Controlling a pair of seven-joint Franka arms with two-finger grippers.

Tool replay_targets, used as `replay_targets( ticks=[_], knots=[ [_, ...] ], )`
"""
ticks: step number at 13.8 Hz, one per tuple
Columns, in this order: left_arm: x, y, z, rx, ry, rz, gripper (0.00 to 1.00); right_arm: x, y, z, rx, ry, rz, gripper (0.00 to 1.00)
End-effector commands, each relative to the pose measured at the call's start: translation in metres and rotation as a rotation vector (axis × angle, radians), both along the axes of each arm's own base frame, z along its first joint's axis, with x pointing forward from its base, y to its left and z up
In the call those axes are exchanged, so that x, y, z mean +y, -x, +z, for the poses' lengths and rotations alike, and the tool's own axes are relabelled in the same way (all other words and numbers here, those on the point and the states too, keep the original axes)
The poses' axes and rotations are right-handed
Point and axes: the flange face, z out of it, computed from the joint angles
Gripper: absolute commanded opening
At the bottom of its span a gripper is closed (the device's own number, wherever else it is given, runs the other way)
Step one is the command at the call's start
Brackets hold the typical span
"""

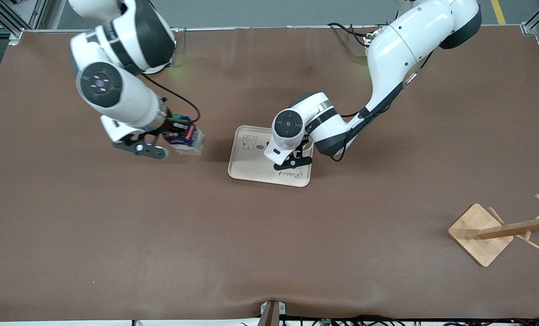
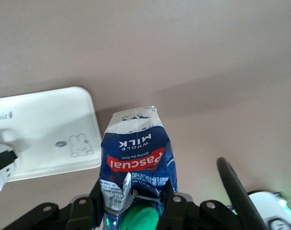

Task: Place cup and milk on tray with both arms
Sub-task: 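Lower the mug onto the tray and open the left gripper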

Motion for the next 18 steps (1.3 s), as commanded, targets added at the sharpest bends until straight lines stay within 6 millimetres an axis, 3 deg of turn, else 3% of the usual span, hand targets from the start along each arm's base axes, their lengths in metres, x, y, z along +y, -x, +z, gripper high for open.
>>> replay_targets(
  ticks=[1,3,7,10,12,16,18],
  knots=[
    [-0.003,-0.012,0.026,-0.042,0.005,0.025,1.0,0.038,0.001,-0.011,-0.006,-0.024,-0.067,0.0],
    [0.003,-0.019,0.053,-0.071,-0.008,0.028,1.0,0.077,0.016,-0.03,0.014,-0.034,-0.078,0.0],
    [0.022,-0.04,0.124,-0.122,-0.063,0.045,1.0,0.123,0.032,-0.065,0.007,-0.035,-0.063,0.0],
    [0.077,-0.075,0.181,-0.189,-0.062,0.077,1.0,0.152,0.041,-0.084,-0.03,-0.038,-0.095,0.0],
    [0.115,-0.086,0.214,-0.213,-0.101,0.047,1.0,0.158,0.042,-0.094,-0.038,-0.038,-0.091,0.0],
    [0.201,-0.115,0.26,-0.237,-0.119,-0.036,1.0,0.17,0.055,-0.109,-0.026,-0.005,-0.093,0.0],
    [0.233,-0.119,0.282,-0.243,-0.125,-0.084,1.0,0.176,0.057,-0.114,-0.028,-0.004,-0.084,0.22]
  ],
)
